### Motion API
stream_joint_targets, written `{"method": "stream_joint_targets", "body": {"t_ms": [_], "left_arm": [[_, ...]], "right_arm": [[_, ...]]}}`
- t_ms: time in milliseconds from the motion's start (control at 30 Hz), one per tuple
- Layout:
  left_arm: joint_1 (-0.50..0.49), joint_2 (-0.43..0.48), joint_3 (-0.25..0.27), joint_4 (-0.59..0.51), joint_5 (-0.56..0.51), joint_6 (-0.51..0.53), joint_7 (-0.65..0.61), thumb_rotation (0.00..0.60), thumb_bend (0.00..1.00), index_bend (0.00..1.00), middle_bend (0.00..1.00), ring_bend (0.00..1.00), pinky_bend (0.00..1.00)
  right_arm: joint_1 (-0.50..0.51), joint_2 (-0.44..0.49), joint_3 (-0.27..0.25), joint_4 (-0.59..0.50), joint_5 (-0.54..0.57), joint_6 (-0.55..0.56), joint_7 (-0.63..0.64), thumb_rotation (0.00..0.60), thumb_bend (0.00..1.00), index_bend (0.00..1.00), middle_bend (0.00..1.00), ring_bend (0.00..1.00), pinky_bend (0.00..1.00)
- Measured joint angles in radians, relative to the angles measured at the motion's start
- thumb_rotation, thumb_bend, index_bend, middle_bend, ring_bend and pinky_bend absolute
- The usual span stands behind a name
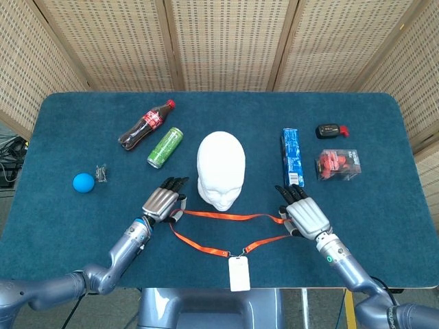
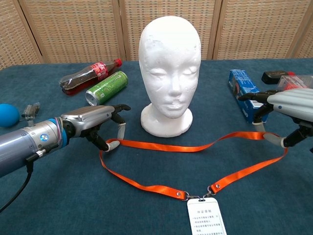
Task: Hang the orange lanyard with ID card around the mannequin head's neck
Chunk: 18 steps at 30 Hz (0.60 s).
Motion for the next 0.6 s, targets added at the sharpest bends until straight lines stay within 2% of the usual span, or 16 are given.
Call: {"method": "stream_joint_targets", "body": {"t_ms": [167, 300, 400, 600], "left_arm": [[0.003, 0.006, 0.011, -0.007, 0.03, 0.025, -0.003, 0.6, 0.45, 0.66, 0.0, 0.0, 0.0], [0.014, 0.018, 0.037, -0.011, 0.099, 0.074, -0.034, 0.6, 0.46, 0.67, 0.0, 0.0, 0.0], [0.03, 0.031, 0.071, -0.005, 0.192, 0.152, -0.083, 0.6, 0.47, 0.67, 0.0, 0.0, 0.0], [0.069, 0.052, 0.149, 0.052, 0.412, 0.403, -0.228, 0.6, 0.47, 0.67, 0.0, 0.0, 0.0]], "right_arm": [[-0.004, 0.002, -0.005, -0.003, -0.018, 0.01, 0.01, 0.6, 0.73, 0.7, 0.0, 0.0, 0.0], [-0.009, 0.004, -0.011, -0.009, -0.054, 0.034, 0.025, 0.6, 0.73, 0.71, 0.0, 0.0, 0.0], [-0.017, 0.006, -0.019, -0.015, -0.105, 0.076, 0.022, 0.6, 0.73, 0.71, 0.0, 0.0, 0.0], [-0.036, 0.01, -0.039, -0.03, -0.184, 0.143, -0.018, 0.6, 0.73, 0.71, 0.0, 0.0, 0.0]]}}
